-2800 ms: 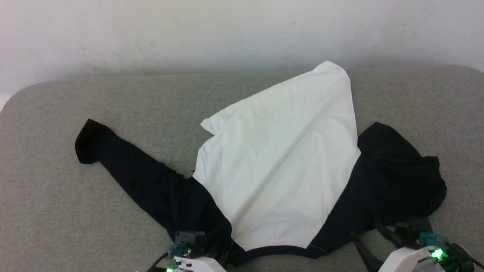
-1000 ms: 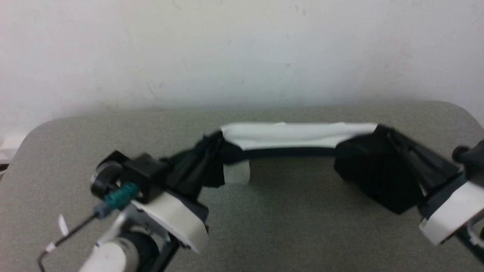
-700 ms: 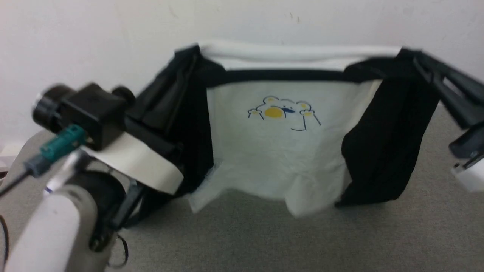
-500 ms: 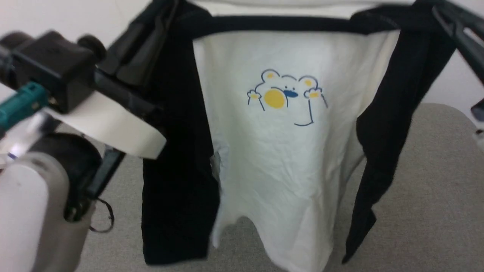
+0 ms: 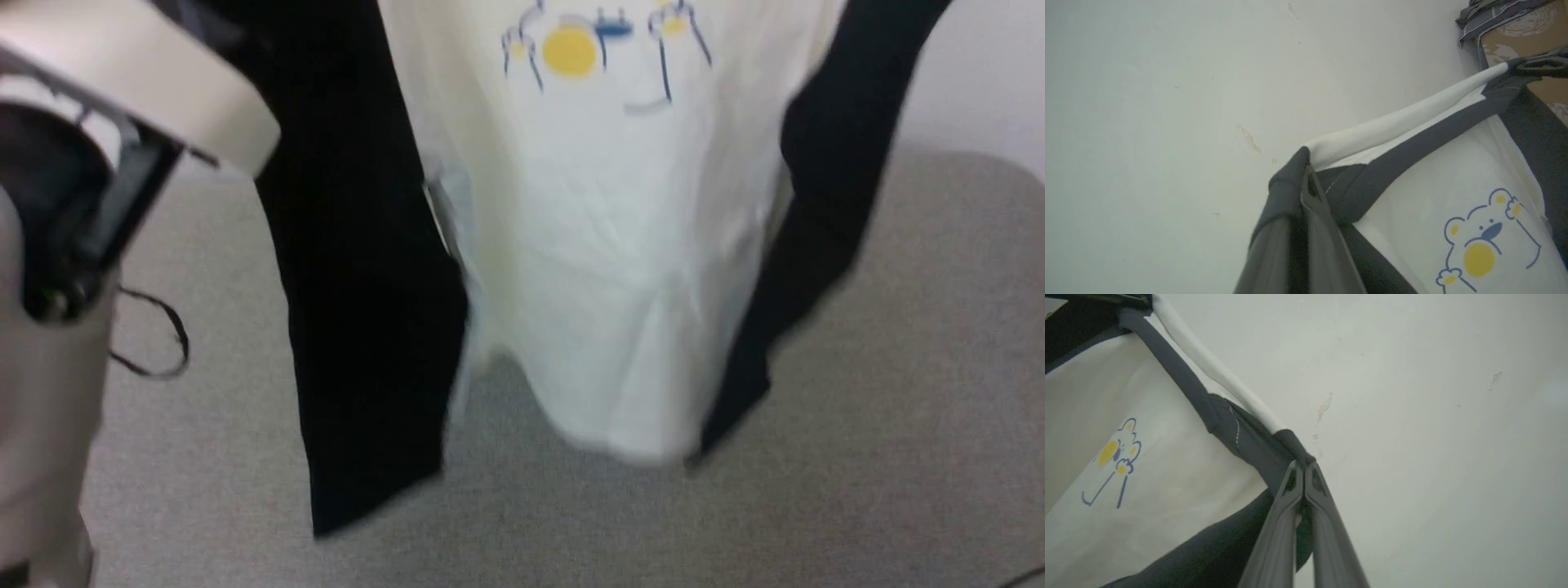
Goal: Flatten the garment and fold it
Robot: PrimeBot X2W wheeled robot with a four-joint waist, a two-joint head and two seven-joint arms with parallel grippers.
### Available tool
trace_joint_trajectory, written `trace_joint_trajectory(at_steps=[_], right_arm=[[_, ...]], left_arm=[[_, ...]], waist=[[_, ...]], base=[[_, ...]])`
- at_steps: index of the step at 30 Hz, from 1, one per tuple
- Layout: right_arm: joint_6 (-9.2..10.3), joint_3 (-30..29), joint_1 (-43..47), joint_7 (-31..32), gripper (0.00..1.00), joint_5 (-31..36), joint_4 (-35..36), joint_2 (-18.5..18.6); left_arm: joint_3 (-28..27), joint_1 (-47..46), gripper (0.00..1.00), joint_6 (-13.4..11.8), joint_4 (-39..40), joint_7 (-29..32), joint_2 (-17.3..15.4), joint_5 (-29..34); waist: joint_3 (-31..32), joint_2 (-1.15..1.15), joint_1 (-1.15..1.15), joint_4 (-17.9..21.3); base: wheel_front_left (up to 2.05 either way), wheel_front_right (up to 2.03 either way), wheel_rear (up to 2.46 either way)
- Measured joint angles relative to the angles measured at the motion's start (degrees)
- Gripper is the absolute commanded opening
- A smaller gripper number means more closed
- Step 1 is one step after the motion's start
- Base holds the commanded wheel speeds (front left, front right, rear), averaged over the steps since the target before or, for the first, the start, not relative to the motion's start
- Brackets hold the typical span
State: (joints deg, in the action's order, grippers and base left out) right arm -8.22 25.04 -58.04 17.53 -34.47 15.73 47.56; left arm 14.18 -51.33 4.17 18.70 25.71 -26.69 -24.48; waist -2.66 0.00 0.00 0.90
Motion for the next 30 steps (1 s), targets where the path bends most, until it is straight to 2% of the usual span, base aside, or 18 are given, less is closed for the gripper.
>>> trace_joint_trajectory(at_steps=[6,12,17,24,26,30], right_arm=[[-0.18,7.8,-13.5,-3.7,0.00,0.4,-9.5,-1.0],[-0.25,15.4,-27.6,-10.7,0.00,2.6,-23.6,-6.0],[-0.25,18.1,-36.7,-17.4,0.00,4.6,-35.7,-10.4],[-0.23,21.6,-40.4,-25.1,0.00,6.0,-47.5,-15.9],[-0.05,23.1,-40.1,-27.8,0.00,6.0,-50.9,-17.5],[0.19,25.3,-36.0,-30.2,0.00,5.2,-53.1,-19.1]], left_arm=[[0.5,-10.1,0.00,1.9,-9.2,-1.1,0.1,-0.7],[2.6,-22.7,0.00,3.0,-21.9,-6.4,0.5,0.7],[4.9,-33.2,0.00,3.4,-31.8,-12.3,2.0,2.8],[8.2,-39.3,0.00,3.7,-44.5,-20.6,3.4,5.0],[10.1,-39.2,0.00,3.7,-48.4,-23.0,3.9,5.0],[12.6,-35.9,0.00,3.7,-52.3,-26.3,4.5,4.2]], waist=[[-6.9,0.00,0.01,0.3],[-14.6,0.00,0.02,1.0],[-20.9,0.00,0.02,1.7],[-27.8,0.00,0.02,2.4],[-29.9,0.00,0.02,2.6],[-31.2,0.00,0.01,2.2]], base=[[0.00,0.00,0.00],[0.00,0.00,0.00],[0.00,0.00,0.00],[0.00,0.00,0.00],[0.00,0.00,0.00],[0.00,0.00,0.00]])
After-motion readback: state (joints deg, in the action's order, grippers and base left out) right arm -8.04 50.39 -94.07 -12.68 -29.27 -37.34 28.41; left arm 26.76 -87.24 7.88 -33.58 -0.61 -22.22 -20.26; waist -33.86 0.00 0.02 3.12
